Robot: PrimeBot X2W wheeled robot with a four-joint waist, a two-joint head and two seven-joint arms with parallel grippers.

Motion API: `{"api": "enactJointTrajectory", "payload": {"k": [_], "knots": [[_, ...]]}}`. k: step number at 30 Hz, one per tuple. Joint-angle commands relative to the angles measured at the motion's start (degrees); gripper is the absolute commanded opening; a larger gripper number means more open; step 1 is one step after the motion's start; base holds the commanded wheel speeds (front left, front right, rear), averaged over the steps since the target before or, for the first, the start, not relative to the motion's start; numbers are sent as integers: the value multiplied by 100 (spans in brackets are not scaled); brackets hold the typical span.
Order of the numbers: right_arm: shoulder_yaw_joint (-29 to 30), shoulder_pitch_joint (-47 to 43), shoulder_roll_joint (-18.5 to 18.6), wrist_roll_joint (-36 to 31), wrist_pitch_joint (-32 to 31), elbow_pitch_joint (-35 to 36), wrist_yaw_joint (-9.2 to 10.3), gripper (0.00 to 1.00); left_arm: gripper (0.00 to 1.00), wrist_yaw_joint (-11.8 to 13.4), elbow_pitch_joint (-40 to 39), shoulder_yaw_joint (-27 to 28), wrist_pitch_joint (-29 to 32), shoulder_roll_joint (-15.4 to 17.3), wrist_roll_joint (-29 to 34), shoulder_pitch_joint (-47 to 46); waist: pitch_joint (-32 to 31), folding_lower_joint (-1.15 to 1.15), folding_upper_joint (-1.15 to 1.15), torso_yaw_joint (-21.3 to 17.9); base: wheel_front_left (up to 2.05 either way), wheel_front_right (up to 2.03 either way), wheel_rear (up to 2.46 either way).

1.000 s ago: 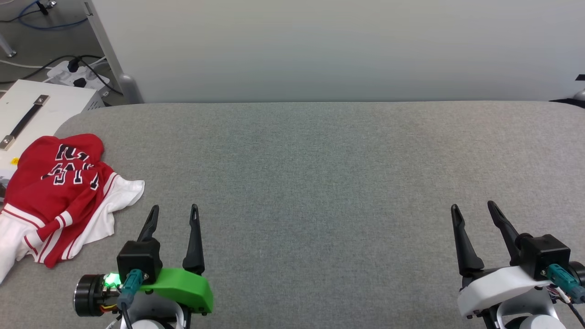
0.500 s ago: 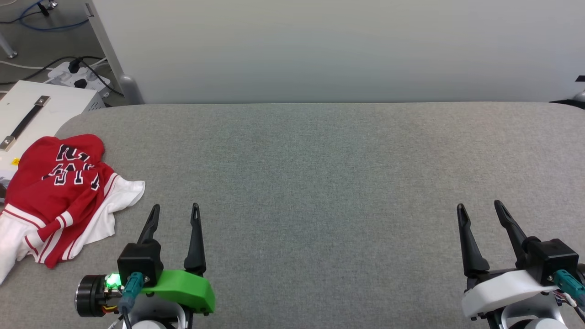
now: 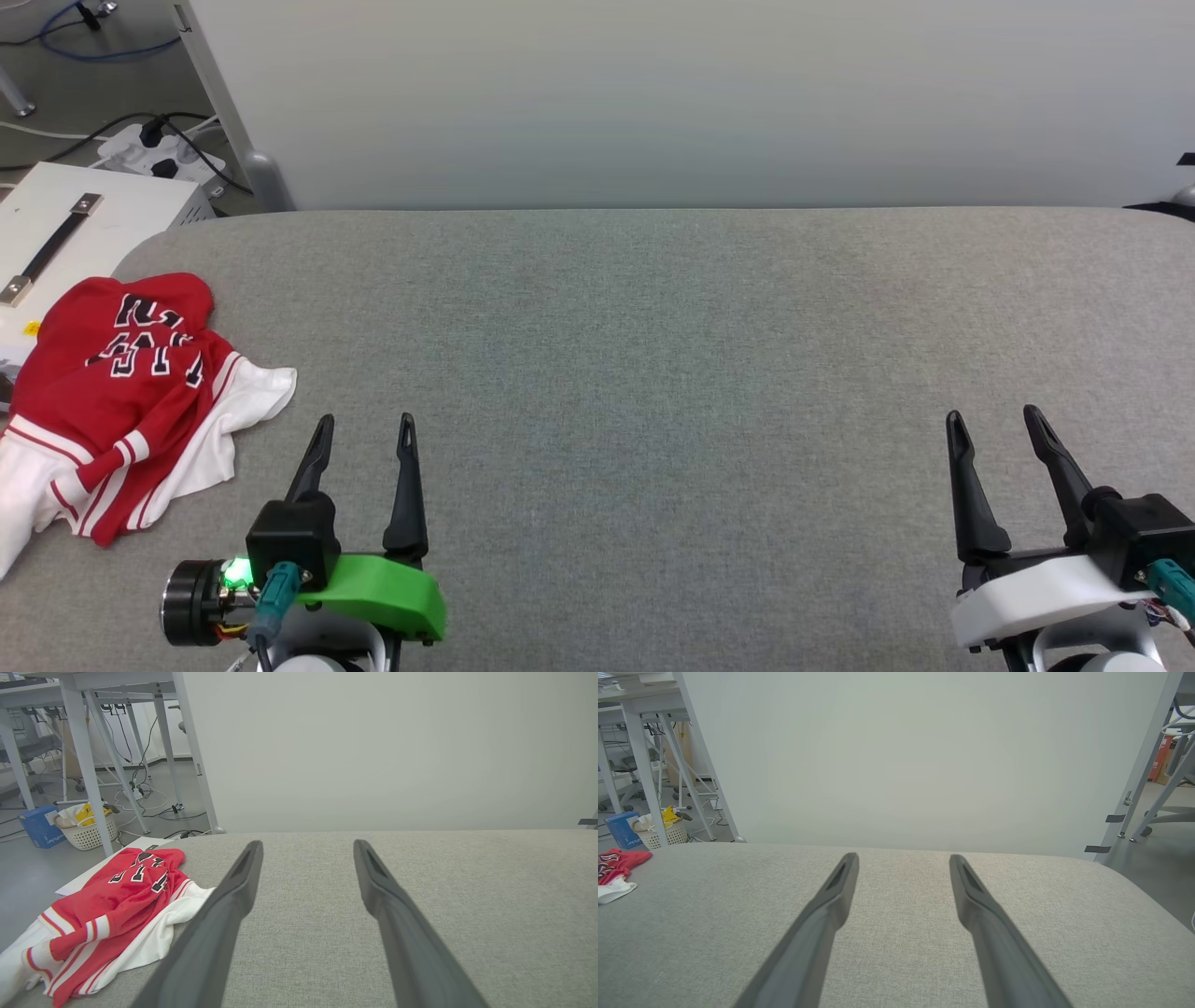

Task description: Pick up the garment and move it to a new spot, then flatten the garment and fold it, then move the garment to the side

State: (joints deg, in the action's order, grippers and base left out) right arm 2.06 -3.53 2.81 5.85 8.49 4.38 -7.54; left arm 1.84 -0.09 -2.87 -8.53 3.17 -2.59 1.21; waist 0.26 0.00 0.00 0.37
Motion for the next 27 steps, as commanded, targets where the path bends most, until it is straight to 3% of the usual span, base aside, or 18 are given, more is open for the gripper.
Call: {"api": "enactJointTrajectory", "payload": {"k": [1,27], "knots": [[24,-104,6,61,78,54,3,100,100,60,17,-3,-66,-18,-52,67,-2,0,0,-2,0,0,0],[44,-263,6,102,384,81,4,100,100,92,172,-130,-376,-24,-188,112,-18,0,0,20,0,0,0]]}}
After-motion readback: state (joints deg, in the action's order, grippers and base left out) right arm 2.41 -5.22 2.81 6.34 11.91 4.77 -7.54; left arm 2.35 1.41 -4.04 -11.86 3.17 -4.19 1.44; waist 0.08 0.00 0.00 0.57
